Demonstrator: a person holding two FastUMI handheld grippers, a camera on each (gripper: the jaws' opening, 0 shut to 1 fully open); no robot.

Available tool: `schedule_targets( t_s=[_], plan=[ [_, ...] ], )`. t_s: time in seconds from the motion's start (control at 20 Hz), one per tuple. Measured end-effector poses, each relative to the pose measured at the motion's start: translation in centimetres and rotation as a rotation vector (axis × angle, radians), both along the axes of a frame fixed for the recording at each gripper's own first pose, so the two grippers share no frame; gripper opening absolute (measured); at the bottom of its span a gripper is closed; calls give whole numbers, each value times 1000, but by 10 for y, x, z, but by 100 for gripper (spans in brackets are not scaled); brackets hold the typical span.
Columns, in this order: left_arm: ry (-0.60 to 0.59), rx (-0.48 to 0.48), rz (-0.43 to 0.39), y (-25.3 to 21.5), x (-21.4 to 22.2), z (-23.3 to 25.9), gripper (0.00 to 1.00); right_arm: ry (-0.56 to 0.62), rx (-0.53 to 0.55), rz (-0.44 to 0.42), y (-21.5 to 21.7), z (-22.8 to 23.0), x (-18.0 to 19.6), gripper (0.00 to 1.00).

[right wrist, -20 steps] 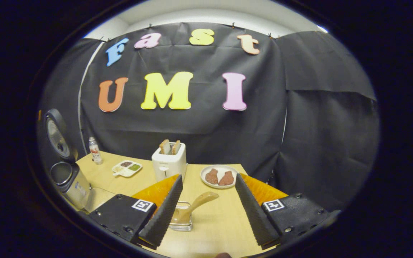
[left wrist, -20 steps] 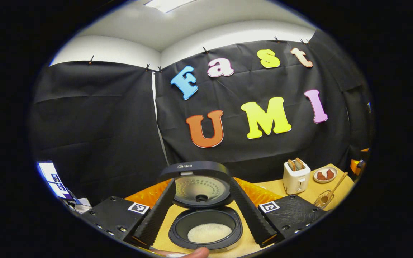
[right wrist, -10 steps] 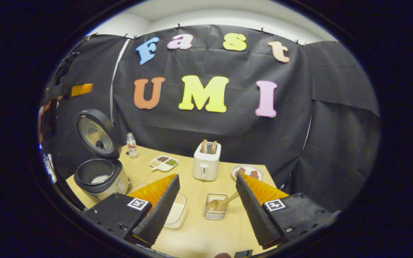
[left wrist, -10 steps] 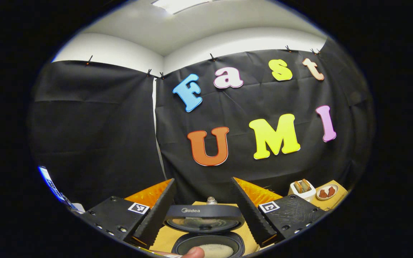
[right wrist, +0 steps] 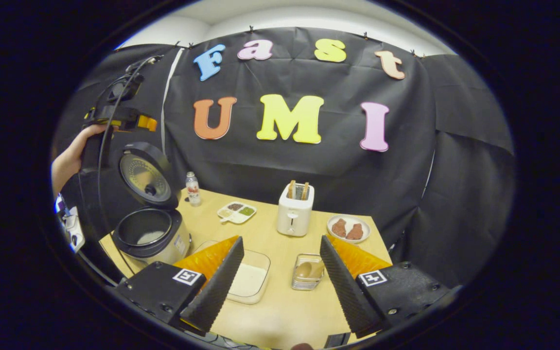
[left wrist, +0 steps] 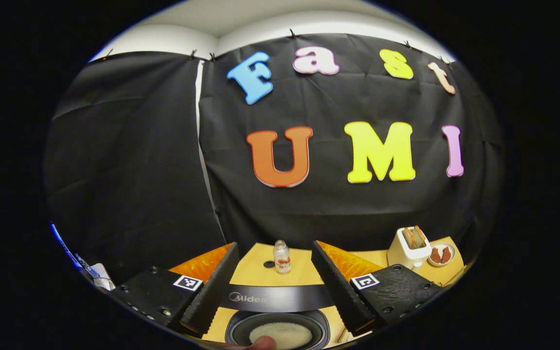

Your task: Close the left gripper, press the button to open the rice cooker; take a wooden spoon from the chopstick holder with the right hand, scoop a spoonful of rice and pour it into the rice cooker, then put the wooden spoon back into the chopstick holder.

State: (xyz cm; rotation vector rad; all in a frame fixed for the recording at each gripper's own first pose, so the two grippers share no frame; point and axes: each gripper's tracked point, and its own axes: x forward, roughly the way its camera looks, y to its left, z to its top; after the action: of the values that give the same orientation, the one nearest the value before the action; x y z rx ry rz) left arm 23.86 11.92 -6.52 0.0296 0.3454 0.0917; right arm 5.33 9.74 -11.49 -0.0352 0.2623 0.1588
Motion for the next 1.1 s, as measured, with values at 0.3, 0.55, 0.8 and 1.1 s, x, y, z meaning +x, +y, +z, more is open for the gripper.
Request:
schedule_targets(
  t_s=[0.3, 0.55, 0.8, 1.1],
  plan=[
    [98, -19, 18, 10, -10, -28, 98, 13, 8, 19, 4, 3, -3, 100],
    [99, -34, 22, 8, -41, -44, 99, 31, 26, 27, 5, 4, -4, 100],
    [180, -68, 24, 1, -92, -99, 97, 45, 11, 50, 7, 0, -10, 100],
    [223, -93, 31, -4, -138, -146, 98, 91, -13, 65, 7, -17, -16, 100]
  ],
)
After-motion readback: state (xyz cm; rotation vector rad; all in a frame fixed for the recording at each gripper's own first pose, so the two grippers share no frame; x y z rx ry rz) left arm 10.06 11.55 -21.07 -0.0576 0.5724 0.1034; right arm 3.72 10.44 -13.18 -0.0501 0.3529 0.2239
